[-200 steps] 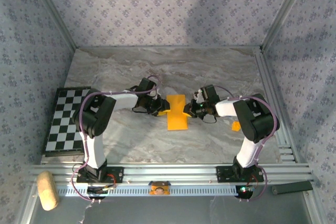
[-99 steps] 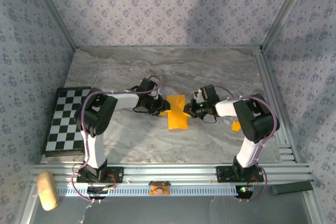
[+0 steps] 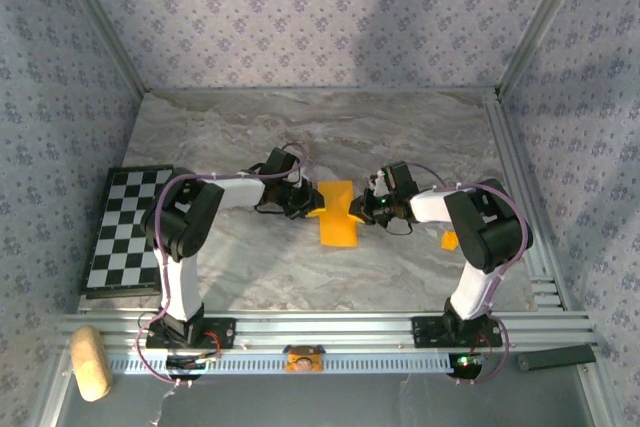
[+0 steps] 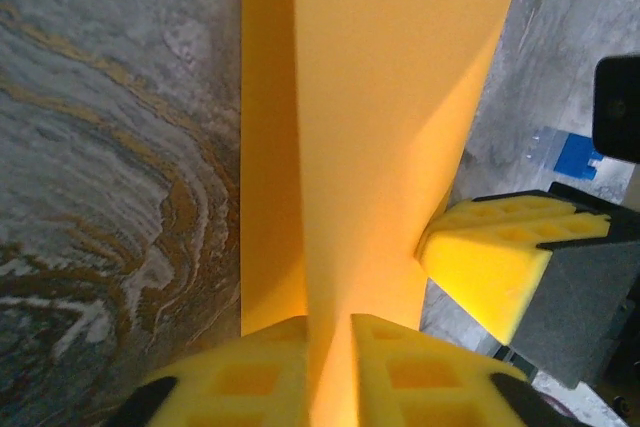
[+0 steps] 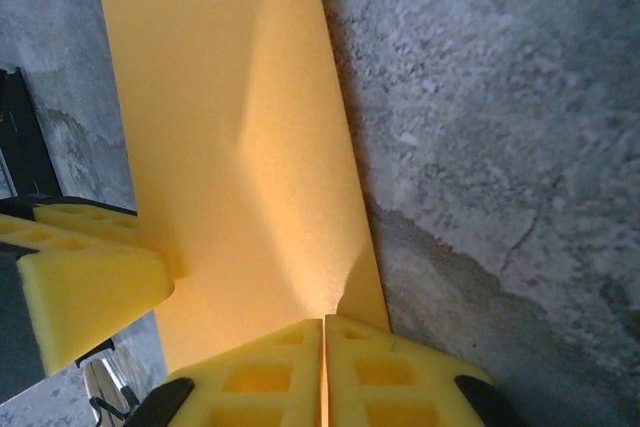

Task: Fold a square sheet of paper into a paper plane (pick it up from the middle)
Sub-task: Third fold the triangle at the center of the table.

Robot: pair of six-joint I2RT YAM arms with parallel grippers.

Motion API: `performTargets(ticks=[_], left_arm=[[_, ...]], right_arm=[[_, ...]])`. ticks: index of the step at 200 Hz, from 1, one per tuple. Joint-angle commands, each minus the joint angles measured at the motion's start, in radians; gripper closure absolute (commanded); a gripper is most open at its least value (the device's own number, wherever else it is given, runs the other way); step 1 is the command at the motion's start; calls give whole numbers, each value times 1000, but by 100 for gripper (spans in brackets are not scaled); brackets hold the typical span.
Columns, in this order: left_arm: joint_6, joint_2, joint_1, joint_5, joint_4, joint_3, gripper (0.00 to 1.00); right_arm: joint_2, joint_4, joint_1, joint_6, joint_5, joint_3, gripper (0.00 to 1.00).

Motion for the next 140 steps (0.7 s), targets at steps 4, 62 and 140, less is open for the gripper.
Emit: performTargets(ticks=[4, 62, 140], left_arm=[[-9, -15, -7, 13, 20, -13, 92], [-96, -69, 3, -9, 53, -55, 97], [-163, -108, 7, -13, 13, -60, 98]], right_arm=[[-18, 18, 2, 2, 47, -32, 85], [-199, -106, 0, -99, 152, -7, 57], [-489, -135, 262, -577, 478, -92, 45]])
